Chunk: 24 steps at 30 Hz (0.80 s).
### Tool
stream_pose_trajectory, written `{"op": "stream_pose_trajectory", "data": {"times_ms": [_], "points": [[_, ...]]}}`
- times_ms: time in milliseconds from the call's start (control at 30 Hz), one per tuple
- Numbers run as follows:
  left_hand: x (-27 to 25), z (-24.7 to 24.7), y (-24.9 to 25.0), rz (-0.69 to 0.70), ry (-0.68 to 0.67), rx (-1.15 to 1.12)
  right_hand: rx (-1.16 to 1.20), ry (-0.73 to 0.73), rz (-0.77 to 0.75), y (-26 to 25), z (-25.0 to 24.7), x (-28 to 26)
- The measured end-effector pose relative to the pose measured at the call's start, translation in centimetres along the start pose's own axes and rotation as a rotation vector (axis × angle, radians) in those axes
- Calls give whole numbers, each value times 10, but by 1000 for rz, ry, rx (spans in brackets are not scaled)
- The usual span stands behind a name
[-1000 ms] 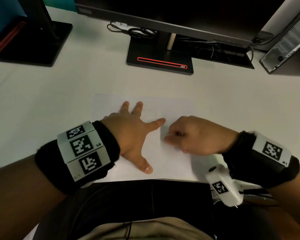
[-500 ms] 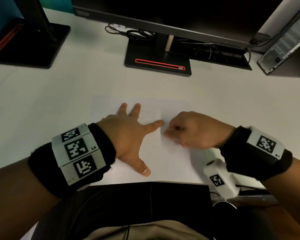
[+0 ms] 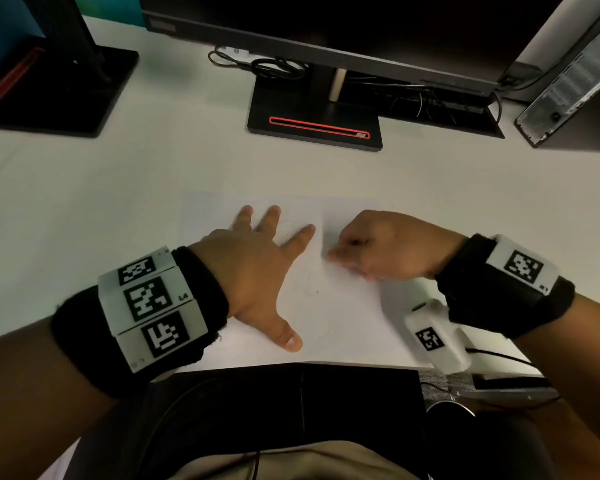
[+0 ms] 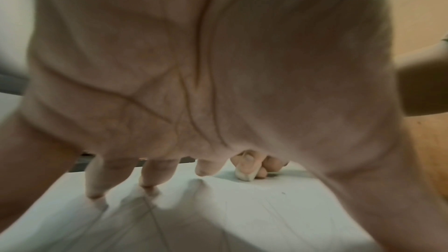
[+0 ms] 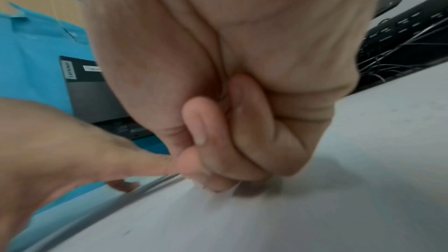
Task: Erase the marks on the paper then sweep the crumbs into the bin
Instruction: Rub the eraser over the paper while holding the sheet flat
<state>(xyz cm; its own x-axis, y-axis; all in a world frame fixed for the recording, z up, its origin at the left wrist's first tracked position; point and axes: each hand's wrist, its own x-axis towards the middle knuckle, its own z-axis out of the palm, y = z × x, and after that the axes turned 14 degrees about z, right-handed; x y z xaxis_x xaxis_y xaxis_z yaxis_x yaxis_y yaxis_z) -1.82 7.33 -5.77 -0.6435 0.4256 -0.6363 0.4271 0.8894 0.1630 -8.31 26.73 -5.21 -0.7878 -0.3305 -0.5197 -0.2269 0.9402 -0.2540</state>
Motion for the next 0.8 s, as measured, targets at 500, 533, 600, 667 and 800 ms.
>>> {"op": "stream_pose_trajectory", "data": {"times_ms": [500,533,600,667,800], "points": [[1,2,-2,-4,12,26,-35,-18,-45,-5,2,5],[1,2,-3,-2,13,29,-8,22,1,-1,-4,9],[1,3,-3,-2,15,31,13,61,27,1,-6,11],[2,3,-3,-3,17,26,-21,19,-34,-7,3,5],[1,3,-4,-1,12,19,-16,-21,-2,-4,-3,10]]}}
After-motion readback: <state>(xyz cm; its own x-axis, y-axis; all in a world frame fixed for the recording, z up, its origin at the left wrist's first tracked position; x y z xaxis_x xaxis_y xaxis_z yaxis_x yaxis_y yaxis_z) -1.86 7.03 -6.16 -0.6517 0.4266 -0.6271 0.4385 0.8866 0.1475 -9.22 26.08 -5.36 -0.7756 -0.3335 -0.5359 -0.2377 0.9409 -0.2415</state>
